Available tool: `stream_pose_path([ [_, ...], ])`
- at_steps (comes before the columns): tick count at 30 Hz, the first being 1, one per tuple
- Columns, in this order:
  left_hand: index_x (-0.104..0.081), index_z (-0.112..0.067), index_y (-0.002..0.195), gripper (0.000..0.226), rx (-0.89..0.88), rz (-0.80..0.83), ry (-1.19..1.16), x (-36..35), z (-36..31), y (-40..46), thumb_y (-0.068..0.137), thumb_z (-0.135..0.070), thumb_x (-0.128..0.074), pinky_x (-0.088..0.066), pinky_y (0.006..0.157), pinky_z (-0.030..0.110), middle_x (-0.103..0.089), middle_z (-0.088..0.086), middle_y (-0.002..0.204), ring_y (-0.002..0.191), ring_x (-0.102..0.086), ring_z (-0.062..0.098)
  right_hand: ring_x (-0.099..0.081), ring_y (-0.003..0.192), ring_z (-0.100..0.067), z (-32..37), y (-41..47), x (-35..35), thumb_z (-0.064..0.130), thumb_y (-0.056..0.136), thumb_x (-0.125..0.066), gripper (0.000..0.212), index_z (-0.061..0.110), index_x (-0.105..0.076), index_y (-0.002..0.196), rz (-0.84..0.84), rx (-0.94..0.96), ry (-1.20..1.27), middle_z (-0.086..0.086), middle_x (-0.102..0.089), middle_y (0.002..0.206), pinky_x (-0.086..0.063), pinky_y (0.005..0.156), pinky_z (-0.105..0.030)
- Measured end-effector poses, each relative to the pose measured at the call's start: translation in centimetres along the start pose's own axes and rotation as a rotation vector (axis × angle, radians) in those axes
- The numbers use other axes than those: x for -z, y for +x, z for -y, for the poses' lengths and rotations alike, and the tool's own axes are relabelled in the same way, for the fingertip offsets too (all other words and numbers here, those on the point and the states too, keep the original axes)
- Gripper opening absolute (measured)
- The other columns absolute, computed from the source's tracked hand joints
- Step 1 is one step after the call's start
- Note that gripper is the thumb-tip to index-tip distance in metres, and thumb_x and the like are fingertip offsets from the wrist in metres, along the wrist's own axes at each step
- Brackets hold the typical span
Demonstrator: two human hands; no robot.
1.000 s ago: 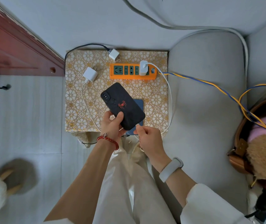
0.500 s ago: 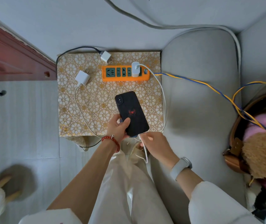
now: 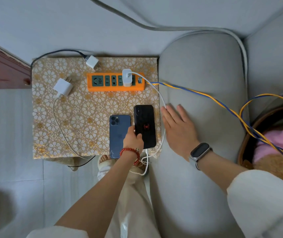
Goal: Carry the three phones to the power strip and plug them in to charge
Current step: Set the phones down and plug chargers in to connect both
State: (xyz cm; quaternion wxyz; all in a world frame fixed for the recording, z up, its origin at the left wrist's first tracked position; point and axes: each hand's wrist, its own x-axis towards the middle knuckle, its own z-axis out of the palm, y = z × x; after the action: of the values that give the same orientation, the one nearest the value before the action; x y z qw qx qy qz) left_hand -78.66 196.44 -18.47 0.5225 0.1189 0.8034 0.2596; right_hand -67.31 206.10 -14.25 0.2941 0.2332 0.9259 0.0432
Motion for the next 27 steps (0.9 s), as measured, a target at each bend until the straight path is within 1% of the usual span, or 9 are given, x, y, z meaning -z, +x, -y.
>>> stream_pose_path([
  [2, -0.031, -0.004, 0.131, 0.043, -0.019, 0.019, 0.093, -0.4, -0.4, 0.1, 0.09, -0.01, -0.042, -0.043, 0.095, 0.042, -0.043, 0.022, 0.128, 0.108, -0.05, 0.036, 0.003, 0.144, -0.028, -0.2, 0.2, -0.1, 0.027, 0.096, -0.017, 0.054, 0.003, -0.007, 0.143, -0.003, 0.013, -0.056, -0.008, -0.003, 0.157, 0.007, 0.112, -0.053],
  [5, -0.008, 0.0, 0.14, 0.063, -0.024, 0.046, 0.247, -0.9, -0.9, -0.1, 0.09, -0.013, -0.044, -0.028, 0.108, 0.043, -0.024, 0.022, 0.14, 0.126, -0.03, 0.037, 0.002, 0.144, -0.028, -0.4, 0.1, 0.1, 0.027, 0.096, -0.016, 0.054, 0.002, -0.008, 0.143, -0.002, 0.041, -0.078, -0.01, -0.005, 0.157, 0.009, 0.111, -0.053],
  [7, -0.016, -0.002, 0.137, 0.058, -0.046, 0.038, 0.273, -1.0, -1.2, -0.2, 0.088, -0.011, -0.045, -0.024, 0.108, 0.04, -0.02, 0.02, 0.141, 0.126, -0.023, 0.036, 0.001, 0.144, -0.028, -0.5, 0.2, 0.2, 0.029, 0.095, -0.018, 0.055, 0.003, -0.01, 0.143, -0.004, 0.044, -0.087, -0.01, -0.006, 0.156, 0.01, 0.111, -0.053],
  [10, -0.03, -0.002, 0.127, 0.045, -0.035, 0.056, 0.281, -1.0, -2.0, 0.0, 0.085, -0.009, -0.046, -0.028, 0.104, 0.04, -0.02, 0.018, 0.14, 0.123, -0.023, 0.037, 0.0, 0.144, -0.028, -0.3, 0.2, 0.4, 0.029, 0.094, -0.021, 0.056, 0.003, -0.013, 0.143, 0.005, 0.038, -0.083, -0.011, -0.008, 0.156, 0.011, 0.111, -0.052],
  [14, -0.028, -0.003, 0.131, 0.05, -0.007, 0.089, 0.283, -0.5, -2.0, 0.3, 0.085, -0.011, -0.046, -0.028, 0.105, 0.042, -0.022, 0.018, 0.139, 0.125, -0.027, 0.037, 0.003, 0.144, -0.029, 0.0, 0.4, 0.6, 0.027, 0.094, -0.022, 0.055, 0.003, -0.014, 0.142, 0.011, 0.035, -0.033, -0.013, -0.006, 0.156, 0.01, 0.112, -0.054],
  [18, -0.026, -0.006, 0.134, 0.054, -0.019, 0.124, 0.228, -0.6, -1.2, -0.2, 0.085, -0.011, -0.047, -0.033, 0.107, 0.044, -0.025, 0.018, 0.138, 0.124, -0.032, 0.036, 0.003, 0.144, -0.029, 0.3, 0.3, 1.0, 0.024, 0.094, -0.022, 0.055, 0.001, -0.013, 0.142, 0.025, 0.029, 0.008, -0.015, -0.007, 0.156, 0.006, 0.113, -0.054],
  [21, -0.024, -0.006, 0.137, 0.058, -0.04, 0.136, 0.199, -0.5, -0.7, 0.0, 0.084, -0.013, -0.049, -0.031, 0.109, 0.045, -0.023, 0.015, 0.141, 0.126, -0.031, 0.035, 0.003, 0.144, -0.029, 0.5, 0.1, 1.1, 0.025, 0.094, -0.023, 0.054, 0.002, -0.016, 0.142, 0.04, 0.03, 0.026, -0.014, -0.007, 0.156, 0.006, 0.114, -0.052],
  [24, -0.035, -0.007, 0.132, 0.051, -0.085, 0.151, 0.174, 0.7, -0.7, 0.4, 0.083, -0.015, -0.049, -0.036, 0.105, 0.046, -0.034, 0.017, 0.135, 0.12, -0.04, 0.034, 0.001, 0.144, -0.03, 1.1, 0.1, 1.8, 0.025, 0.094, -0.026, 0.05, 0.004, -0.026, 0.139, 0.062, 0.036, 0.071, -0.015, -0.014, 0.155, 0.007, 0.114, -0.052],
  [27, -0.043, -0.008, 0.128, 0.043, -0.112, 0.049, 0.119, 3.2, -0.8, 0.5, 0.086, -0.015, -0.047, -0.043, 0.098, 0.036, -0.044, 0.015, 0.134, 0.113, -0.05, 0.03, -0.007, 0.143, -0.032, 2.4, 0.2, 3.0, 0.023, 0.092, -0.032, 0.044, 0.007, -0.039, 0.132, 0.068, 0.041, 0.134, -0.017, -0.026, 0.149, 0.006, 0.114, -0.052],
])
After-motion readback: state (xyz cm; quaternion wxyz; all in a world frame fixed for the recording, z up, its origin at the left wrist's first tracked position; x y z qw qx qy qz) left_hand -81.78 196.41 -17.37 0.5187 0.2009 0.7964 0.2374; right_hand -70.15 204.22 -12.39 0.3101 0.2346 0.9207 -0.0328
